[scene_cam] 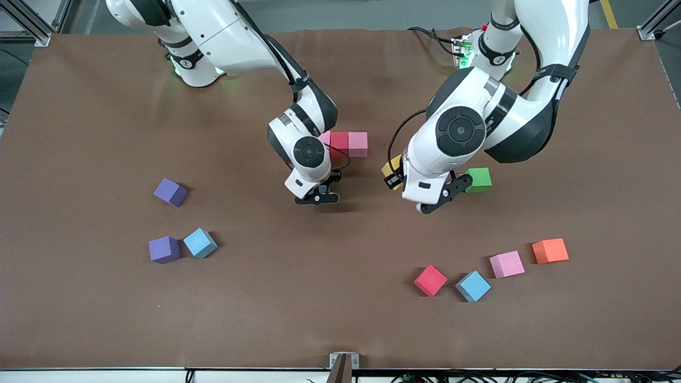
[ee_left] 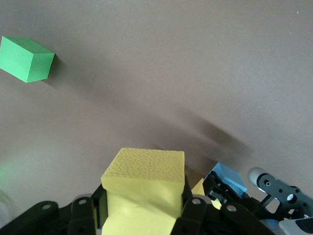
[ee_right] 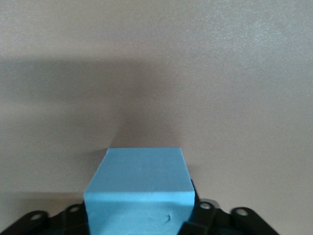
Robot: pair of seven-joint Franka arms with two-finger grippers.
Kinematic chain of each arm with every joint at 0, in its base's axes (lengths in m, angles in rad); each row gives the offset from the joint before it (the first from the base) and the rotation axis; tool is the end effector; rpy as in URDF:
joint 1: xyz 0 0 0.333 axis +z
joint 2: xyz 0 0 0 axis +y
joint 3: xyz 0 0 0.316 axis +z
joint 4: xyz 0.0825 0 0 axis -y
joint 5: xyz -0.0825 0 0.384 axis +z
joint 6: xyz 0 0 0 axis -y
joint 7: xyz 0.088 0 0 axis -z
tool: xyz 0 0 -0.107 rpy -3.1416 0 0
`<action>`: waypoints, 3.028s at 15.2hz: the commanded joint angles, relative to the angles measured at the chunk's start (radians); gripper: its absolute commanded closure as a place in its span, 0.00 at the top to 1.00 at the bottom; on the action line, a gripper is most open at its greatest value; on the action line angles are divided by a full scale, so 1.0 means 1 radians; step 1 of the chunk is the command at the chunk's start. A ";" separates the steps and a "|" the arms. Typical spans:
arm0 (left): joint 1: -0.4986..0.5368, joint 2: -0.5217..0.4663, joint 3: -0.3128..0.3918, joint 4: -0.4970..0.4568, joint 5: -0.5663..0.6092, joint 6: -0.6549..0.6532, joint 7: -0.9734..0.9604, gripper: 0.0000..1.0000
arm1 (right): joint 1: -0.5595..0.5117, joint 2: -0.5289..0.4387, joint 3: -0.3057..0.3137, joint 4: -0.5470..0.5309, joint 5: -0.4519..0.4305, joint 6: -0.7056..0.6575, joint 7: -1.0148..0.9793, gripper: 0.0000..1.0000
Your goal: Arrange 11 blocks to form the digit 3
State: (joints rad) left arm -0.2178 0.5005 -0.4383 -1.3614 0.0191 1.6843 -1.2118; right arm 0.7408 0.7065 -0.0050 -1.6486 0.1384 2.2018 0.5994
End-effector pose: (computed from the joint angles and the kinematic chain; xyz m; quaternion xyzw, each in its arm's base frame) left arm 0.5717 -0.3675 0.4436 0.9510 0.2871 -0.1149 0.0034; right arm 0.4924 0.4527 0.1880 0.9955 0.0234 -0.0915 0.0073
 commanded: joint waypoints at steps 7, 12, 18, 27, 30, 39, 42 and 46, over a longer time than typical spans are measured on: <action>-0.008 0.016 0.003 -0.008 0.012 -0.005 -0.047 0.00 | -0.086 -0.077 -0.010 0.240 0.013 -0.356 0.002 1.00; -0.061 0.073 0.003 -0.008 0.015 0.070 -0.296 0.00 | -0.303 -0.148 -0.010 0.240 0.001 -0.408 -0.292 1.00; -0.141 0.170 0.004 -0.015 0.054 0.209 -0.605 0.02 | -0.492 -0.141 -0.010 0.210 -0.092 -0.373 -0.744 1.00; -0.206 0.227 0.015 -0.157 0.120 0.466 -1.237 0.12 | -0.598 -0.139 -0.010 -0.025 -0.092 -0.019 -1.196 1.00; -0.210 0.227 0.018 -0.200 0.143 0.466 -1.341 0.13 | -0.601 -0.136 -0.010 -0.068 -0.092 0.045 -1.216 1.00; -0.253 0.276 0.018 -0.199 0.265 0.514 -1.471 0.17 | -0.603 -0.067 -0.010 -0.048 -0.095 0.119 -1.216 1.00; -0.270 0.280 0.018 -0.199 0.266 0.547 -1.470 0.17 | -0.604 -0.039 -0.010 -0.040 -0.094 0.137 -1.216 1.00; -0.276 0.291 0.018 -0.197 0.277 0.578 -1.456 0.14 | -0.603 -0.039 -0.010 -0.042 -0.085 0.136 -1.211 0.55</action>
State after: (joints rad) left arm -0.4865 0.7839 -0.4287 -1.5577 0.2690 2.2311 -2.6681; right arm 0.1566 0.6688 -0.0322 -1.6964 0.0588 2.3406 -0.6049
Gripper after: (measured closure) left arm 0.445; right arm 0.035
